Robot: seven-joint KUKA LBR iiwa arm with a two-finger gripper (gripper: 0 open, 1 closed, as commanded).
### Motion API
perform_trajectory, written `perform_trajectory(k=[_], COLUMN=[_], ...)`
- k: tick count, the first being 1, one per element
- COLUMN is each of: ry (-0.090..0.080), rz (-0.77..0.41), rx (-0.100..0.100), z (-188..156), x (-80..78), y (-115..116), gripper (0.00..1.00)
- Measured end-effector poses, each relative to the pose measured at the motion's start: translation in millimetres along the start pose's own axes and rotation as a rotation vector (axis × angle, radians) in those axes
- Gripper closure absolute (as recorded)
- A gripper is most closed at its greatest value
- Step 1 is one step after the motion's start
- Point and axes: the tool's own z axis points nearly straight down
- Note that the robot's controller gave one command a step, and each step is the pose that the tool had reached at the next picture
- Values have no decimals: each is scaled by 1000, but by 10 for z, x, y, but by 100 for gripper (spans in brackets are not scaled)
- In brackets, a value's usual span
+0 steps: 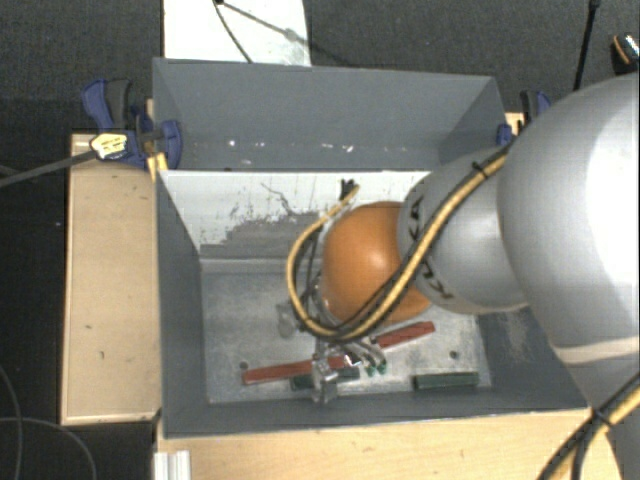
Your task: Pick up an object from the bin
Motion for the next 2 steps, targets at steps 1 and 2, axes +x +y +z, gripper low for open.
perform_trajectory(k=[1, 2], ry=[6, 2], rz=[2, -150], rx=[-1, 0], z=[9, -1570], x=[17, -248], y=[7, 9], gripper=[100, 100])
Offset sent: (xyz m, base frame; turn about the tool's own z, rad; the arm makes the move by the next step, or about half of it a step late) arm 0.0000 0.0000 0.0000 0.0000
